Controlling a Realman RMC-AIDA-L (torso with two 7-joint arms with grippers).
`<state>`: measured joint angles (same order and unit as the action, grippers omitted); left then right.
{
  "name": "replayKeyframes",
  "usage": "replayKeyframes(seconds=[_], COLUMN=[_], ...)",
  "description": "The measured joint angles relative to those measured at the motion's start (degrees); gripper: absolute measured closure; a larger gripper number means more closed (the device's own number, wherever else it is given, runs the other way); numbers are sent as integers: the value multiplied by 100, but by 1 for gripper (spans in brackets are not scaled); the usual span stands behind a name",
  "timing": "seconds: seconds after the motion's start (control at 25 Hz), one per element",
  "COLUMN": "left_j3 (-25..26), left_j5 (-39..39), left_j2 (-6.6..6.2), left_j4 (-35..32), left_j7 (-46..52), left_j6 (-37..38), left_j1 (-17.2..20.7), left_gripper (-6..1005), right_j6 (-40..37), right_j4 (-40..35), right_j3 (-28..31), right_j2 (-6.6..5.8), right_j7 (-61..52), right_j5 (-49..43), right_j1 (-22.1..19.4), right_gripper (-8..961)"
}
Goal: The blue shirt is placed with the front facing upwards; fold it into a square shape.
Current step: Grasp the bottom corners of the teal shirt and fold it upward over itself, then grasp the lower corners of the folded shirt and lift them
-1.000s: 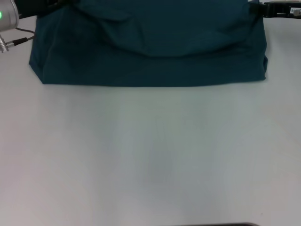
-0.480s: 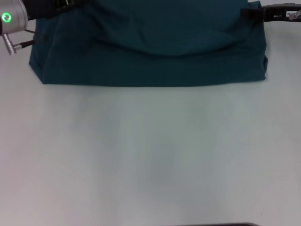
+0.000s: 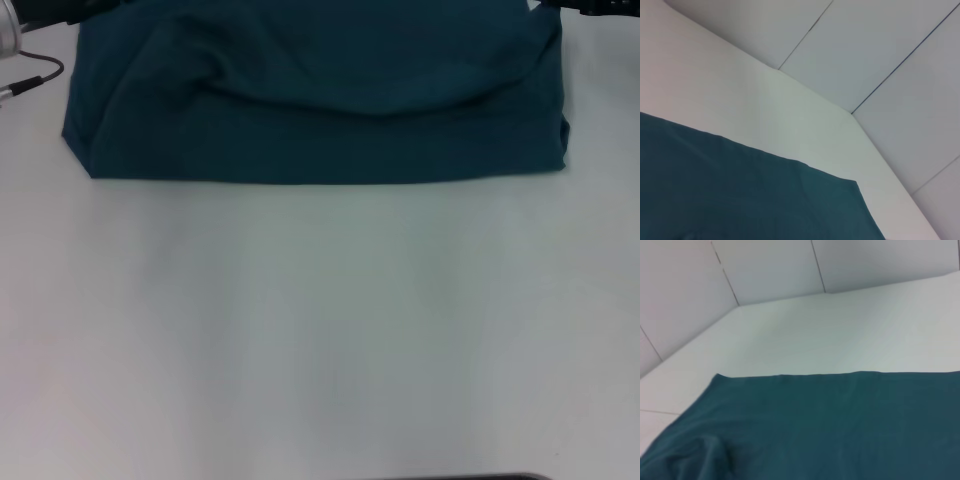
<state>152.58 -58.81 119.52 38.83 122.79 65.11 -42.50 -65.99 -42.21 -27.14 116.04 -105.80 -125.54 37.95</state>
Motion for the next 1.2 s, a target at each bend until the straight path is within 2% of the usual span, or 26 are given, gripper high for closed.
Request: replayKeyframes(seconds=[0.12, 0.28, 0.64, 0.8, 1.0, 1.2], left_j3=[-1, -2, -13, -20, -235, -512], left_j5=[-27, -35, -8, 15, 16, 31], left_j2=[13, 44, 54, 21, 14, -1], left_j4=[60, 118, 420, 495, 631, 673], left_j7=[0, 0, -45, -53, -68, -156], left_j6=[111, 251, 1090, 1457, 1668, 1675], left_j1=[72, 169, 504, 681, 902, 1015], left_gripper=[262, 111, 112, 112, 113, 113], right_j6=[-173, -452, -1263, -1457, -1585, -1576], right_j4=[-58, -162, -564, -611, -633, -625], right_j3=[-12, -25, -54, -96, -108, -108], right_j2=[-16, -60, -108, -189, -255, -270], right_j7=[-10, -124, -229, -276, -677, -1047], right_j5=[111, 89, 53, -20, -625, -1174], right_j1=[-115, -238, -829, -1043, -1045, -914], right_gripper=[286, 286, 285, 286, 290, 293])
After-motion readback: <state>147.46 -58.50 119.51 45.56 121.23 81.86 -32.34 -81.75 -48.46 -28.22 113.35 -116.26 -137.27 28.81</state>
